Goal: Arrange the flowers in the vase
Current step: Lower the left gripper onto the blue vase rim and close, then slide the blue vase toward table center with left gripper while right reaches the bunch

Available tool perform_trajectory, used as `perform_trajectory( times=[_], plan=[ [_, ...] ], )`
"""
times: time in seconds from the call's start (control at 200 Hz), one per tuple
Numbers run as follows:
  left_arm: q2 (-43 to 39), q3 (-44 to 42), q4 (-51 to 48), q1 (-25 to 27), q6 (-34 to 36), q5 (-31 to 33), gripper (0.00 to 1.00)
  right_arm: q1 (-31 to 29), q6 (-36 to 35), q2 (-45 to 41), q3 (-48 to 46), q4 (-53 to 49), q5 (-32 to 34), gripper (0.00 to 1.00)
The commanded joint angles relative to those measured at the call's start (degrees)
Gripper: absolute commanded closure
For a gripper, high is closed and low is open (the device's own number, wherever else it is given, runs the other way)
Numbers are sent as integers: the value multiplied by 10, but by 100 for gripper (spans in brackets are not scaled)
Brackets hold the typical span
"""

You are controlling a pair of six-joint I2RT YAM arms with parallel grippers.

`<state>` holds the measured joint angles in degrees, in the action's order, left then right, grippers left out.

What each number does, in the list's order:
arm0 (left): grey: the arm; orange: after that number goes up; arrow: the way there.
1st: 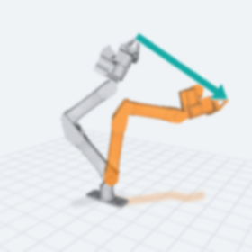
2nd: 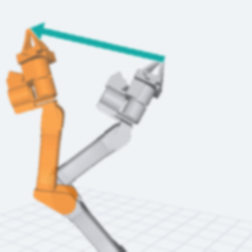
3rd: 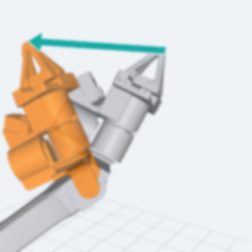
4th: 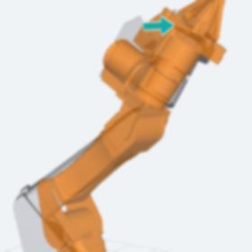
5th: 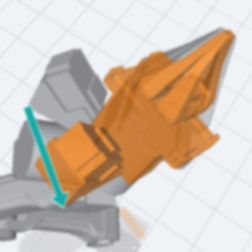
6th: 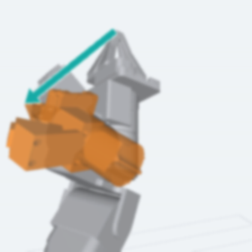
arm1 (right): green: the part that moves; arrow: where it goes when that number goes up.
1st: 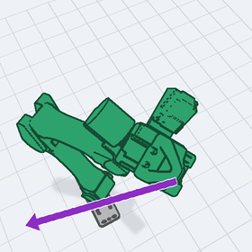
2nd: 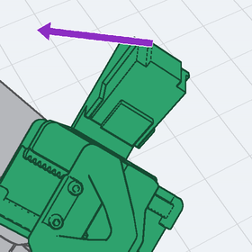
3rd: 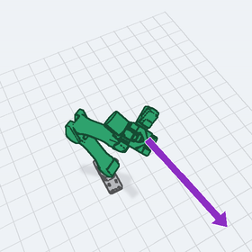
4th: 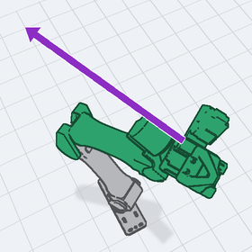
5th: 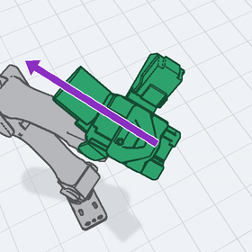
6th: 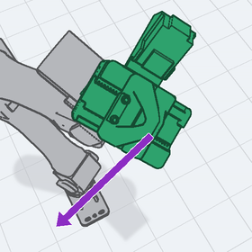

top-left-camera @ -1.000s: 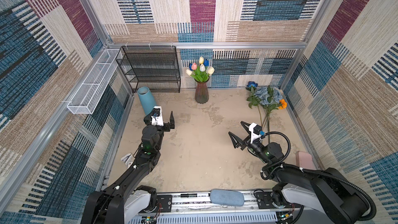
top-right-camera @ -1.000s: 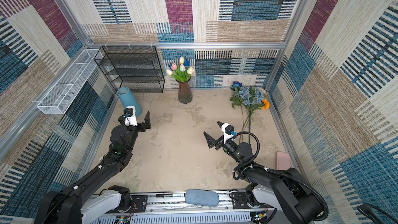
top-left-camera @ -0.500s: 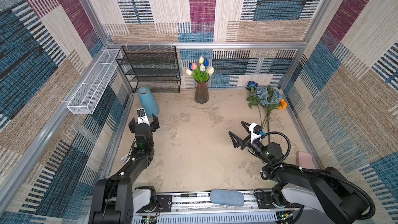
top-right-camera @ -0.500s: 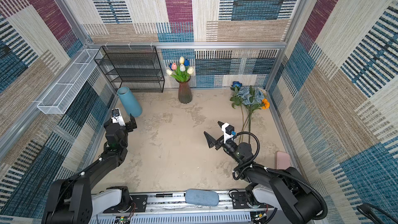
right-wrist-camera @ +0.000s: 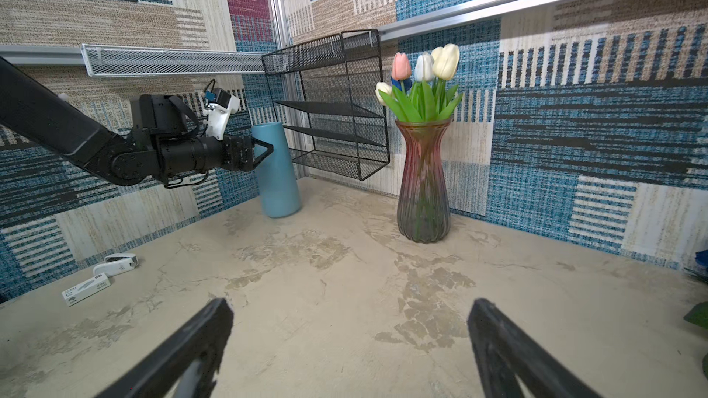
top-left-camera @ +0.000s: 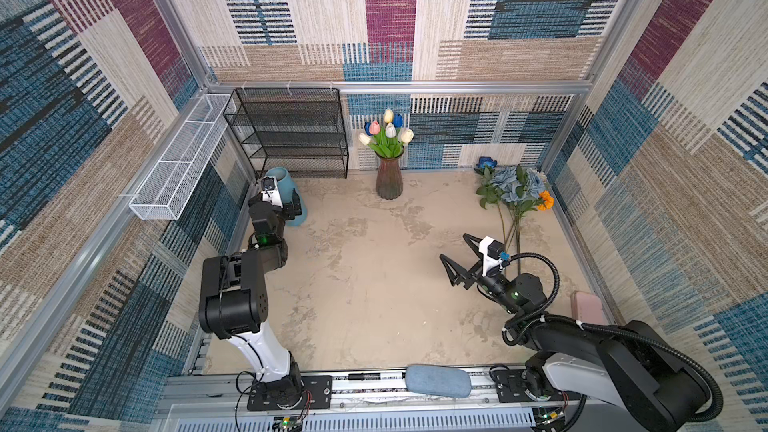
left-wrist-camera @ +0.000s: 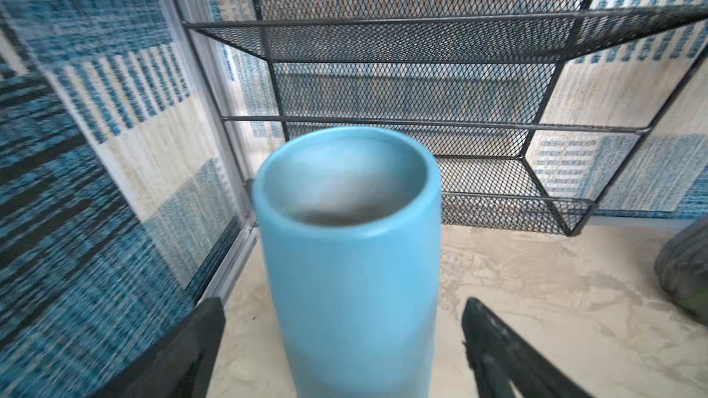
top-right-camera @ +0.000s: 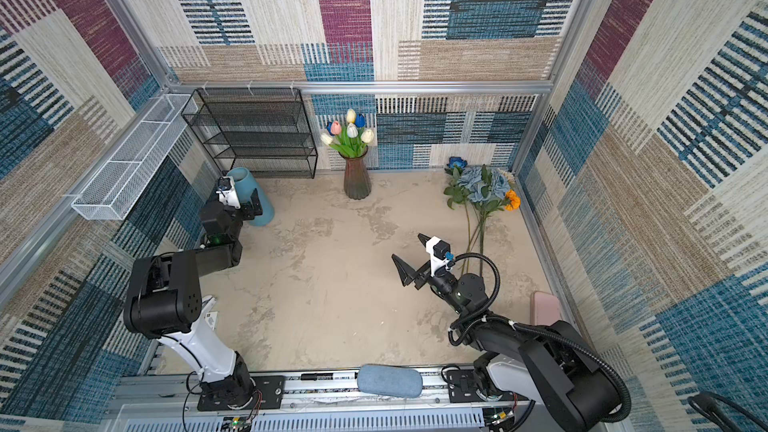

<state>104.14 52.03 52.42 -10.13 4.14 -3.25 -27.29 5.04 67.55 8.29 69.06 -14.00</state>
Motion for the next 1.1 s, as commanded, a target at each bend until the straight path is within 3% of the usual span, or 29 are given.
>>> perform_trajectory(
  times=[0.0, 0.31, 0.381, 0.721, 0.841, 0.936, 1.092],
  plan=[
    [34, 36, 31, -2, -12, -36, 1, 0, -9, -2, 6, 8, -7, 0],
    [123, 127, 40, -5, 2, -41, 0, 0, -16, -3, 10, 4, -14, 0],
    [136, 135, 53, -6, -2, -44, 4, -1, -19, -4, 12, 1, -14, 0],
    [142, 112, 95, -9, -17, -87, 43, 0, -31, -54, 29, -31, 34, 0],
    [119, 86, 105, -9, -31, -121, 64, 0, -23, -79, 50, -33, 53, 0],
    [86, 55, 113, -3, -55, -148, 79, 8, -22, -74, 127, -114, 76, 0],
    [17, -21, 137, 41, -71, -169, 80, 60, 2, -26, 298, -280, 37, 3]
  ],
)
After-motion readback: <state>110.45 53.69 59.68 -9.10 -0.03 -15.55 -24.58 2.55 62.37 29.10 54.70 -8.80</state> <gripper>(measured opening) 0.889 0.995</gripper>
